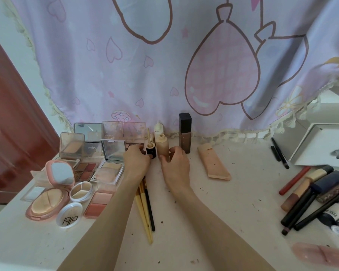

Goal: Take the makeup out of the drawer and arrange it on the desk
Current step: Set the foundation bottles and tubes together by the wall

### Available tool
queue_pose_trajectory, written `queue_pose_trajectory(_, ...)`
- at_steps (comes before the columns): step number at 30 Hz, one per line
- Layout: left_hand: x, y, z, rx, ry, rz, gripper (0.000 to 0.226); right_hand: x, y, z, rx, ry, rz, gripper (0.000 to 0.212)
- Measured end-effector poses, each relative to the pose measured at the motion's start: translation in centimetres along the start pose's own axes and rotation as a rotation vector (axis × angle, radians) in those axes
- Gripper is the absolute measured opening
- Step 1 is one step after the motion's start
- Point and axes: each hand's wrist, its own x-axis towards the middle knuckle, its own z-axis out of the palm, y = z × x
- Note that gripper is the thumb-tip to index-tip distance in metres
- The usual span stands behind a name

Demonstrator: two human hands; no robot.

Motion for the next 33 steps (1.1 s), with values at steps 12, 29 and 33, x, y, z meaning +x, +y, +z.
queue_pose_trajectory(12,-6.3,1.1,0.8,0.148,-0.034,0.337,0.026,0.1,0.7,-5.3,0.063,0.126,0.043,0.021)
queue_pose_trajectory(29,-8.0,1.0,4.8,0.685,-0.571,0.367,0.055,5.5,0.8,-5.7,-0.15,-0.08,-0.069,0.029)
queue_pose_trajectory(33,-7.7,1.0,4.8,0.677,-0.595,0.359,0.055,4.8,1.6,-7.0,-0.029,0.049,-0.108,0.016)
